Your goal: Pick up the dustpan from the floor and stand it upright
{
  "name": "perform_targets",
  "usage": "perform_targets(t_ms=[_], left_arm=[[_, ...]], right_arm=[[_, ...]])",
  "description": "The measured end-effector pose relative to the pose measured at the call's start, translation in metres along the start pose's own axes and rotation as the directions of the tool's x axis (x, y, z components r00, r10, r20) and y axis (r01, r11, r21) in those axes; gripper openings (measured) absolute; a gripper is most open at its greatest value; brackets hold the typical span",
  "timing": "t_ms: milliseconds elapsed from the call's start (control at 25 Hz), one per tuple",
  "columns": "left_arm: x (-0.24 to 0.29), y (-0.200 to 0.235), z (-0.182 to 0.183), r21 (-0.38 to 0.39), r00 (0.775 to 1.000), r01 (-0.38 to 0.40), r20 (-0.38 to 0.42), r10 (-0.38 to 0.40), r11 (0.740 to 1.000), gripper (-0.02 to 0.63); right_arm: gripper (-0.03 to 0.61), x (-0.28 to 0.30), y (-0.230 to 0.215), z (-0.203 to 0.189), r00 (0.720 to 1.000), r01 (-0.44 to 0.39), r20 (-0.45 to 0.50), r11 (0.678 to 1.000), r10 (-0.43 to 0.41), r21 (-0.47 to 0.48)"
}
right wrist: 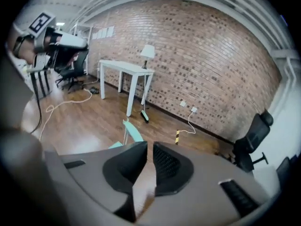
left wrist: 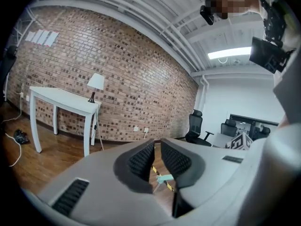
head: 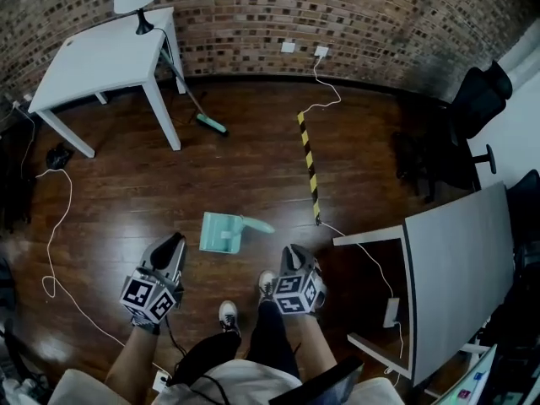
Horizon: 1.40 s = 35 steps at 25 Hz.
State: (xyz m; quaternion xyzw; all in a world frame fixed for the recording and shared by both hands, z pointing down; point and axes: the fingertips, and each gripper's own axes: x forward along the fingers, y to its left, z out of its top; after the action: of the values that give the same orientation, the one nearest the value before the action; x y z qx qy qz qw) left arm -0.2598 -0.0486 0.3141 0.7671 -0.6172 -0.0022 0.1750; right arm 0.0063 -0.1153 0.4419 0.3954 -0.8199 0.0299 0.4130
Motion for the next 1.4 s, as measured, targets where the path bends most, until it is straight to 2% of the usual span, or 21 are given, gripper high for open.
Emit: perform_targets(t_ms=[120,280,360,400,480,520,560,640,720,800,880,960,1120,1240,1400], left_arm=[[-0.018,-0.006,0.015,-0.01,0.999,0.02,0.029,-0.019,1.0,0.027],[-0.042,-0.009,0.041,-0.024,0.997,0.014,0.079,-0.012,1.0,-0.008],[-0.053,-0.014,0.054,-0.026,0.994,0.014,0.112,-0.011,1.0,-0.008],[-0.058,-0.017,0.059,-0.013,0.992,0.014,0.123,-0.012,1.0,-0.008],[-0.067,-0.025,0.067,0.054,0.992,0.013,0.122,-0.019,0.998,-0.008],[-0.071,-0.03,0.069,0.094,0.993,0.012,0.115,-0.023,0.996,-0.007],[-0.076,-0.036,0.071,0.127,0.994,0.011,0.109,-0.025,0.992,-0.005],[-0.089,-0.047,0.074,0.16,0.994,0.004,0.109,-0.022,0.987,-0.005],[-0.1,-0.05,0.076,0.148,0.992,-0.008,0.125,-0.01,0.989,-0.005],[-0.1,-0.05,0.08,0.127,0.99,-0.014,0.14,-0.004,0.992,-0.005],[-0.102,-0.059,0.079,0.125,0.991,-0.016,0.137,-0.001,0.992,-0.005],[-0.109,-0.075,0.076,0.129,0.991,-0.005,0.132,-0.013,0.992,-0.005],[-0.116,-0.09,0.074,0.147,0.992,-0.002,0.123,-0.016,0.989,-0.005],[-0.128,-0.089,0.066,0.142,0.995,-0.02,0.103,0.005,0.99,-0.005],[-0.143,-0.096,0.061,0.146,0.993,0.001,0.113,-0.017,0.989,-0.005]], right_arm=[[0.009,-0.031,0.001,0.013,0.999,-0.005,0.04,0.997,0.001,0.083],[0.009,-0.066,0.012,0.034,0.984,-0.118,0.151,0.98,0.094,0.158],[-0.008,-0.087,0.007,0.045,0.957,-0.21,0.255,0.939,0.139,0.273],[-0.006,-0.098,0.003,0.055,0.933,-0.271,0.322,0.901,0.16,0.338],[-0.008,-0.118,-0.009,0.077,0.876,-0.376,0.453,0.824,0.167,0.423],[-0.012,-0.128,-0.017,0.087,0.853,-0.398,0.499,0.81,0.153,0.432],[-0.017,-0.137,-0.023,0.096,0.841,-0.391,0.524,0.82,0.135,0.417],[-0.018,-0.154,-0.03,0.109,0.847,-0.312,0.521,0.892,0.105,0.327],[-0.018,-0.167,-0.027,0.122,0.855,-0.217,0.511,0.956,0.088,0.199],[-0.018,-0.177,-0.02,0.138,0.85,-0.158,0.52,0.983,0.088,0.092],[-0.018,-0.186,-0.011,0.148,0.846,-0.142,0.519,0.99,0.119,0.004],[-0.02,-0.196,-0.003,0.151,0.841,-0.151,0.523,0.988,0.142,-0.025],[-0.018,-0.208,-0.007,0.143,0.863,-0.094,0.499,0.996,0.082,-0.001],[-0.018,-0.213,-0.002,0.131,0.881,-0.092,0.468,0.996,0.073,0.017],[-0.02,-0.232,0.008,0.119,0.88,-0.099,0.471,0.993,0.057,0.065]])
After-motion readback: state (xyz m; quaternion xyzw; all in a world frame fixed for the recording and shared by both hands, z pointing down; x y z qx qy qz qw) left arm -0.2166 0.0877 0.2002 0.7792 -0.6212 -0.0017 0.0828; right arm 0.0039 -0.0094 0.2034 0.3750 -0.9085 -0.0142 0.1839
